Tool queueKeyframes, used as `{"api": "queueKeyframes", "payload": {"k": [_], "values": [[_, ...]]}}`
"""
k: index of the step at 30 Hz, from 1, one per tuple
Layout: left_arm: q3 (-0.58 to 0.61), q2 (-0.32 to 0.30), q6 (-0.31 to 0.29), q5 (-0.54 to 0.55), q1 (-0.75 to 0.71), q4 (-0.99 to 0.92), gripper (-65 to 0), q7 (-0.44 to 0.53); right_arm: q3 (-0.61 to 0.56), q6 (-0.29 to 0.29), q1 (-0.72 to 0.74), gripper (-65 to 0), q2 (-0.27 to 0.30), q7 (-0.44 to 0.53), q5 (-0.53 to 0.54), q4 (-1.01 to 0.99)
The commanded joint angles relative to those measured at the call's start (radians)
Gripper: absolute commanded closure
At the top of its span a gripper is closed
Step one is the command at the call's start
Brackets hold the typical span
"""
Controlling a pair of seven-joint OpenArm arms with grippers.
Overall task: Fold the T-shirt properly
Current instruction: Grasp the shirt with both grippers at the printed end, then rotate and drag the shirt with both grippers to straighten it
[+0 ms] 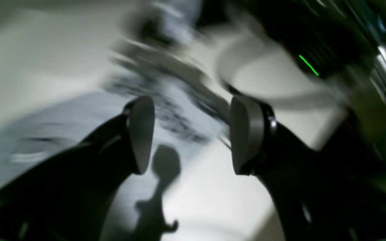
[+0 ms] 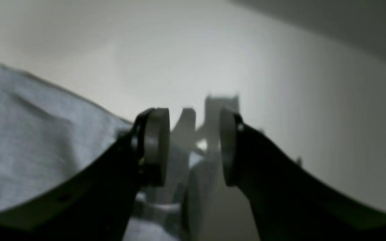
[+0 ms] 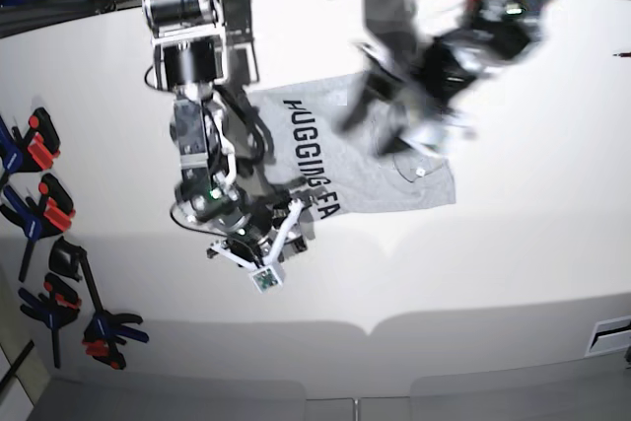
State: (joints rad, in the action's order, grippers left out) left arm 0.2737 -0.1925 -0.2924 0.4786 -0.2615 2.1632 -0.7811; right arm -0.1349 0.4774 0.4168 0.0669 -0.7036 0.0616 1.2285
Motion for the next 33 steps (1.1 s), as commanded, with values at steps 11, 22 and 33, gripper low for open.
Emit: {"api": "queueKeyframes", "payload": {"k": [11, 22, 33], "values": [[0.177, -0.002, 0.005, -0.219, 0.031, -0.321, -33.1, 0.117, 0.003, 0.029, 0.011, -23.1, -0.006, 0.004, -0.039, -0.085], [0.177, -0.084, 0.188, -0.4, 0.168, -0.45, -33.1, 0.051, 0.004, 0.028, -0.116, -23.1, 0.013, -0.017, -0.039, -0.013], [0.177, -0.27, 0.189, -0.399, 0.225, -0.45, -33.1, 0.098, 0.005, 0.01, -0.409, -23.1, 0.013, -0.047, -0.039, 0.3]]}}
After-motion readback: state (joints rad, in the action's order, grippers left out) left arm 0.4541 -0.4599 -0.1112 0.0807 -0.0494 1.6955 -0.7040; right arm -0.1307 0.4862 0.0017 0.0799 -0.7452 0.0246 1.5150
